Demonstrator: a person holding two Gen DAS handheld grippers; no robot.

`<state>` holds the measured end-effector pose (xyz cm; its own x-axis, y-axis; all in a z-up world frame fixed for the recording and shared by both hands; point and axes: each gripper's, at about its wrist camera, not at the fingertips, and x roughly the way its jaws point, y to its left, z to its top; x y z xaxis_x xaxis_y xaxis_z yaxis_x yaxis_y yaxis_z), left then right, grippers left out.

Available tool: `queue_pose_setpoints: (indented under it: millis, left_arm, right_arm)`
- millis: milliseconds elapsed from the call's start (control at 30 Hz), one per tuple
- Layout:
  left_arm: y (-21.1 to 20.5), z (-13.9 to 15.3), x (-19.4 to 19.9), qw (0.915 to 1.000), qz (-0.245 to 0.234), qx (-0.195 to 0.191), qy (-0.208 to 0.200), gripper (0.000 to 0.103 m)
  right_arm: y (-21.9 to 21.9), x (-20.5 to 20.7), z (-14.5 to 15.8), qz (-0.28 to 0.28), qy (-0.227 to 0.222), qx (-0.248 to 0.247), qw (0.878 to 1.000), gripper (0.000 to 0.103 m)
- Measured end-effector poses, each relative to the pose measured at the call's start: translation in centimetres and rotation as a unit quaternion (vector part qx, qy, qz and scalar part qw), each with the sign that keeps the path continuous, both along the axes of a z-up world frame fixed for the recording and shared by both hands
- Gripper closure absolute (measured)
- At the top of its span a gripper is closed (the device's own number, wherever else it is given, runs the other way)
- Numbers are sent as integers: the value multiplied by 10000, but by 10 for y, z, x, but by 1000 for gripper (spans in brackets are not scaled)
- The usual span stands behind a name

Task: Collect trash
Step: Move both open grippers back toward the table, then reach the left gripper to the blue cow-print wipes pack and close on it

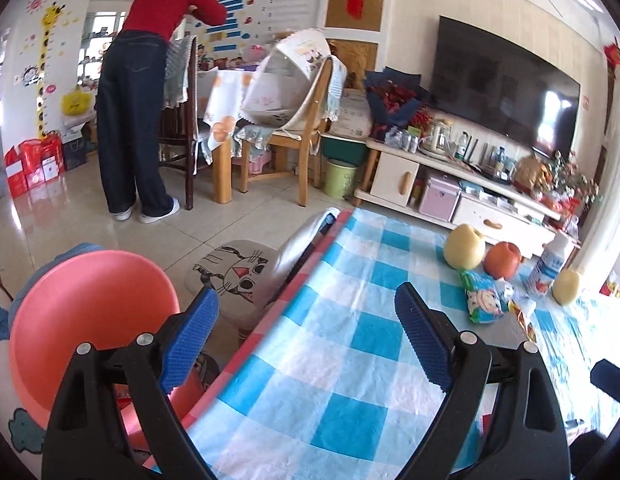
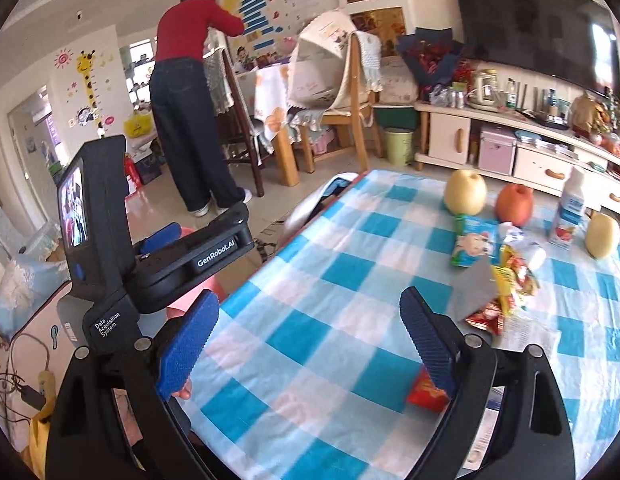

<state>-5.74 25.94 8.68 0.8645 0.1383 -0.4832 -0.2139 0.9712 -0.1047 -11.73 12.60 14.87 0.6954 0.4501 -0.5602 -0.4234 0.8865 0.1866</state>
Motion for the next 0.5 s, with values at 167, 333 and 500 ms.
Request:
queue_pose_setpoints:
  millis: [167,333,500]
  left_arm:
    - [-16,-4,6,9997,-166,84,125,12]
    - [-31,-8,8,9990,-235,317,189,11]
    - [-44,-12,14,9981,-323,447,285,11]
  right_arm:
    - [-27,-3,-2,-204,16,102,9997,12]
    - [-48,-3,-5,-396,43,190,9990,9]
    - [-67,-2,-9,-523,84,304,9981,9]
